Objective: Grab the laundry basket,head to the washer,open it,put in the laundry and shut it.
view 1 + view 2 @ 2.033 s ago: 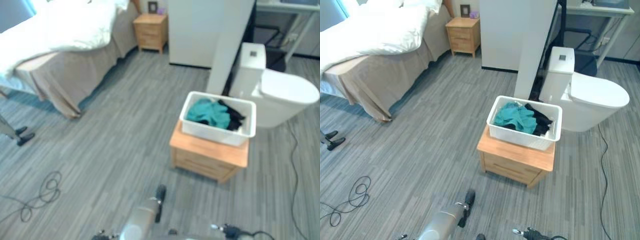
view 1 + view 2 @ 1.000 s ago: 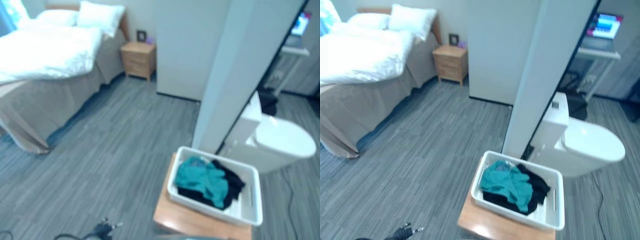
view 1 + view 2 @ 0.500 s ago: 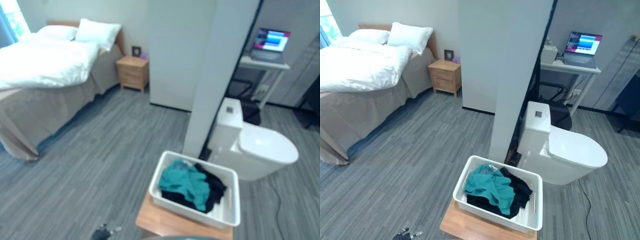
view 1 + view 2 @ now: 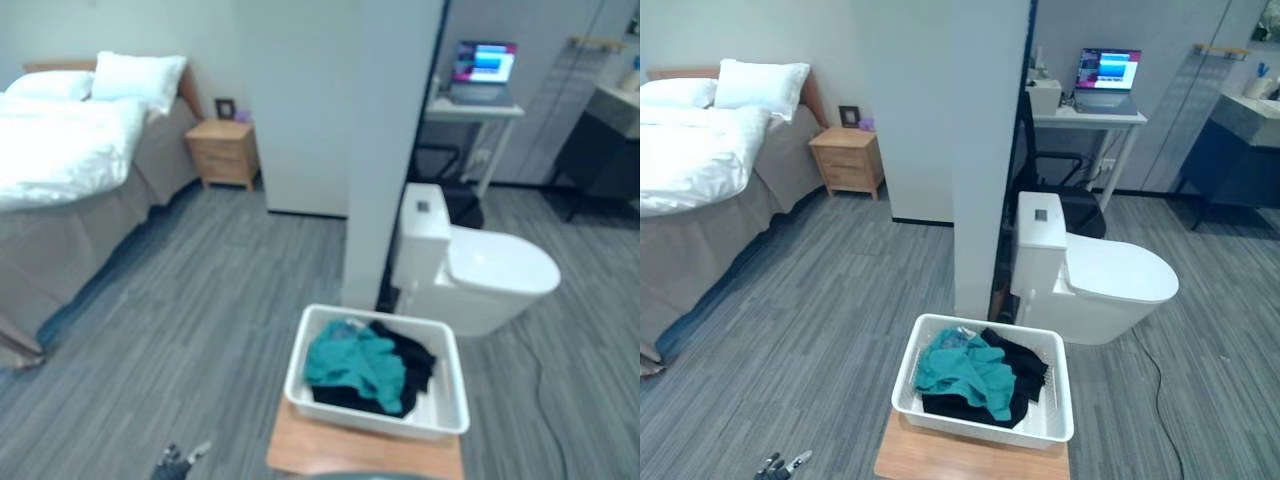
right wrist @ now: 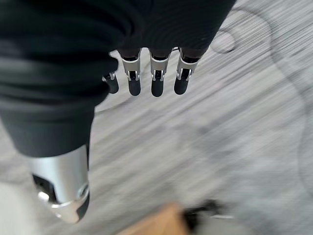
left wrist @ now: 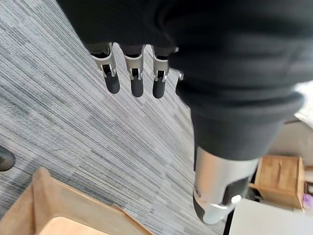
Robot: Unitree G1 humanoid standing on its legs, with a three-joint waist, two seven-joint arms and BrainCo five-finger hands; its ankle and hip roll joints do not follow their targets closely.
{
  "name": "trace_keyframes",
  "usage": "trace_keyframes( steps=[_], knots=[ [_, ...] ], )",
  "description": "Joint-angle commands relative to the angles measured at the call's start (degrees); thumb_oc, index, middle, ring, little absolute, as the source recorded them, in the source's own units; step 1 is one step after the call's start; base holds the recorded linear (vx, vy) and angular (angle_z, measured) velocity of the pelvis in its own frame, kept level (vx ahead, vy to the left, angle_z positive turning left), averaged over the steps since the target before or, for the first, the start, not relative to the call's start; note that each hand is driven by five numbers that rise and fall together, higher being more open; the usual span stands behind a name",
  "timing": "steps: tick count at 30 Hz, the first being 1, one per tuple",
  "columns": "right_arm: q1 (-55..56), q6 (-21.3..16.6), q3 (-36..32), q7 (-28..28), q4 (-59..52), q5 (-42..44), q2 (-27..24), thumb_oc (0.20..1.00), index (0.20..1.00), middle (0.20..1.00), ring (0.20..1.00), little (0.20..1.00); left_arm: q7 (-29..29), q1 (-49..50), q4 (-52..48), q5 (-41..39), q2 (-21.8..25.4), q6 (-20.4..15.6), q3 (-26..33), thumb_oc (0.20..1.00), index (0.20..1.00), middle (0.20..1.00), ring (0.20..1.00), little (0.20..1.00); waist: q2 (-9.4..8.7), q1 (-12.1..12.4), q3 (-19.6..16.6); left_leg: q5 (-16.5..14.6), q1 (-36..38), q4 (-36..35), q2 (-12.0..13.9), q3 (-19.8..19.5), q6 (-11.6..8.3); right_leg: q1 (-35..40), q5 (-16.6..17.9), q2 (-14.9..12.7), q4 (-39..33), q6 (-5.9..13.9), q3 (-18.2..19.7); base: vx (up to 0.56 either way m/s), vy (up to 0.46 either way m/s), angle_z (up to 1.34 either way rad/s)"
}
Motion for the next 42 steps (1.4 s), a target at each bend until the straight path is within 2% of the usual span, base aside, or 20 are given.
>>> trace_keyframes(
  steps=[1, 2, 8, 9, 10, 13, 16, 17, 18, 21, 23, 24, 29, 33, 37, 40, 42],
  knots=[
    [-6.15, -4.32, 1.07, -2.05, -6.41, -2.69, -4.77, 1.000, 1.000, 1.000, 1.000, 1.000, -1.05, -6.21, -3.70, 0.28, 2.09, -1.59, -2.28, 1.000, 1.000, 1.000, 1.000, 1.000, 0.78, 0.29, 2.60, 3.41, -6.19, 0.83, 2.07, -0.21, -1.44, 3.63, 0.57, -2.06, 0.71, 0.71, -1.18, -0.03, 0.005, -0.20],
    [-7.10, -4.30, 1.73, -1.97, -9.30, -3.23, -4.66, 1.000, 1.000, 1.000, 1.000, 1.000, -1.45, -6.70, -5.32, -0.21, 2.39, -1.26, -3.35, 1.000, 1.000, 1.000, 1.000, 1.000, 0.79, 0.32, 3.19, 3.46, -6.48, 0.83, 2.04, -0.11, -1.41, 3.39, 0.63, -2.07, 0.67, 0.65, -1.18, -0.02, 0.003, -0.14],
    [-7.10, -4.30, 1.73, -1.98, -9.30, -3.23, -4.66, 1.000, 1.000, 1.000, 1.000, 1.000, -1.45, -6.70, -5.32, -0.21, 2.39, -1.26, -3.35, 1.000, 1.000, 1.000, 1.000, 1.000, 0.79, 0.32, 3.19, 3.46, -6.48, 0.83, 2.04, -0.11, -1.41, 3.39, 0.63, -2.07, 0.66, 0.65, -1.17, -0.01, 0.001, 0.10],
    [-10.54, -4.08, 3.81, -2.13, -18.07, -4.21, -3.82, 1.000, 1.000, 1.000, 1.000, 1.000, -2.55, -8.44, -10.42, -2.28, 2.86, -0.20, -7.27, 1.000, 1.000, 1.000, 1.000, 1.000, 0.80, 0.39, 5.28, 3.86, -7.80, 0.83, 1.97, -0.21, -1.25, 2.32, 0.87, -2.04, 0.50, 0.45, -1.29, -0.13, 0.002, -0.02],
    [-14.10, -3.71, 6.66, -1.92, -21.25, -4.29, -3.17, 1.000, 1.000, 1.000, 1.000, 1.000, -2.49, -11.29, -12.80, -3.25, 4.12, 0.67, -10.27, 1.000, 1.000, 1.000, 1.000, 1.000, 0.61, 0.49, 7.03, 4.37, -9.15, 0.83, 1.93, -0.14, -1.32, 1.12, 1.20, -1.95, 0.47, 0.24, -1.21, -0.18, -0.003, -0.05],
    [-21.12, -3.08, 11.22, -2.37, -22.75, -3.29, -2.81, 1.000, 1.000, 1.000, 1.000, 1.000, -1.07, -20.01, -13.22, -3.53, 6.50, 1.47, -16.27, 1.000, 1.000, 1.000, 1.000, 1.000, 0.12, 0.64, 11.41, 5.69, -12.10, 0.83, 1.88, -0.10, -1.66, -1.79, 2.39, -1.84, 0.50, -0.02, -0.99, -0.16, -0.008, -0.02],
    [-23.09, -2.83, 12.93, -2.20, -23.42, -2.78, -1.60, 1.000, 1.000, 1.000, 1.000, 1.000, -0.45, -24.82, -11.67, -3.41, 7.34, 1.47, -19.35, 1.000, 1.000, 1.000, 1.000, 1.000, -0.23, 0.70, 13.58, 6.25, -13.10, 0.83, 1.82, 0.07, -1.75, -2.83, 2.75, -1.70, 0.65, -0.18, -0.75, -0.08, -0.011, 0.05],
    [-24.41, -2.71, 13.87, -2.33, -23.92, -2.40, -1.24, 1.000, 1.000, 1.000, 1.000, 1.000, 0.09, -28.08, -10.79, -3.48, 7.91, 1.39, -20.96, 1.000, 1.000, 1.000, 1.000, 1.000, -0.36, 0.67, 15.31, 6.56, -13.38, 0.83, 1.84, 0.06, -1.80, -3.34, 2.91, -1.63, 0.84, -0.23, -0.74, -0.06, -0.013, -0.01],
    [-24.44, -2.71, 13.85, -2.33, -23.91, -2.40, -1.23, 1.000, 1.000, 1.000, 1.000, 1.000, 0.09, -28.12, -10.76, -3.48, 7.91, 1.38, -20.96, 1.000, 1.000, 1.000, 1.000, 1.000, -0.36, 0.69, 15.37, 6.57, -13.35, 0.83, 1.84, 0.06, -1.80, -3.32, 2.91, -1.63, 0.85, -0.23, -0.74, -0.09, -0.013, 0.01],
    [-28.46, -2.58, 16.33, -3.05, -25.10, -2.75, -1.43, 1.000, 1.000, 1.000, 1.000, 1.000, 1.29, -36.71, -7.36, -4.48, 8.83, 1.37, -24.35, 1.000, 1.000, 1.000, 1.000, 1.000, -0.37, 0.38, 19.47, 7.40, -14.40, 0.83, 1.93, -0.28, -1.97, -4.96, 3.19, -1.49, 1.65, -0.28, -0.33, -0.08, -0.007, -0.03],
    [-28.51, -2.58, 16.32, -3.05, -25.08, -2.75, -1.43, 1.000, 1.000, 1.000, 1.000, 1.000, 1.29, -36.78, -7.31, -4.49, 8.84, 1.35, -24.35, 1.000, 1.000, 1.000, 1.000, 1.000, -0.37, 0.39, 19.55, 7.41, -14.35, 0.83, 1.93, -0.28, -1.97, -4.93, 3.19, -1.49, 1.66, -0.28, -0.33, -0.02, -0.004, 0.00],
    [-30.65, -2.47, 17.04, -3.58, -25.67, -2.57, -1.43, 1.000, 1.000, 1.000, 1.000, 1.000, 2.05, -40.58, -5.75, -4.93, 9.89, 1.27, -25.69, 1.000, 1.000, 1.000, 1.000, 1.000, -0.51, 0.26, 21.39, 7.74, -14.86, 0.83, 2.02, -0.34, -2.03, -5.61, 3.35, -1.45, 1.81, -0.27, -0.21, -0.06, -0.015, -0.04],
    [-32.10, -2.60, 17.30, -3.53, -27.73, -2.24, 0.47, 1.000, 1.000, 1.000, 1.000, 1.000, 2.91, -48.44, -4.68, -5.10, 11.82, 0.78, -28.54, 1.000, 1.000, 1.000, 1.000, 1.000, -0.82, 0.22, 25.76, 8.37, -15.40, 0.83, 2.18, -0.54, -2.26, -6.46, 3.64, -1.63, 2.20, -0.34, -0.23, -0.02, -0.004, 0.00],
    [-31.07, -2.72, 17.42, -2.88, -29.79, -2.91, 1.15, 1.000, 1.000, 1.000, 1.000, 1.000, 3.30, -52.19, -6.29, -4.37, 14.43, 0.60, -30.57, 1.000, 1.000, 1.000, 1.000, 1.000, -1.02, 0.17, 28.02, 8.61, -15.76, 0.83, 2.16, -0.94, -2.35, -7.08, 3.73, -1.81, 2.38, -0.35, -0.49, 0.00, -0.007, 0.03],
    [-30.96, -3.07, 17.39, -2.87, -29.62, -3.43, 1.57, 1.000, 1.000, 1.000, 1.000, 1.000, 3.86, -54.37, -5.99, -3.92, 14.94, 0.52, -30.95, 1.000, 1.000, 1.000, 1.000, 1.000, -1.14, 0.10, 28.79, 8.58, -15.90, 0.83, 2.10, -1.11, -2.23, -7.33, 3.61, -1.96, 2.38, -0.23, -0.47, 0.00, 0.000, 0.00],
    [-32.35, -3.26, 18.38, -3.11, -29.22, -3.91, 1.45, 1.000, 1.000, 1.000, 1.000, 1.000, 4.28, -56.47, -2.85, -4.06, 14.58, 0.33, -31.71, 1.000, 1.000, 1.000, 1.000, 1.000, -1.19, -0.08, 29.33, 8.54, -15.94, 0.83, 2.17, -1.08, -2.19, -7.53, 3.67, -2.06, 2.28, -0.10, -0.36, 0.00, 0.013, -0.06],
    [-36.10, -3.18, 20.24, -3.97, -27.50, -3.93, 0.62, 1.000, 1.000, 1.000, 1.000, 1.000, 4.03, -60.93, 3.36, -5.93, 14.12, 0.76, -34.60, 1.000, 1.000, 1.000, 1.000, 1.000, -1.08, -0.23, 29.99, 8.56, -16.03, 0.83, 2.08, -0.91, -2.08, -7.86, 3.88, -2.17, 2.00, -0.01, -0.09, 0.00, 0.016, 0.00]
  ],
)
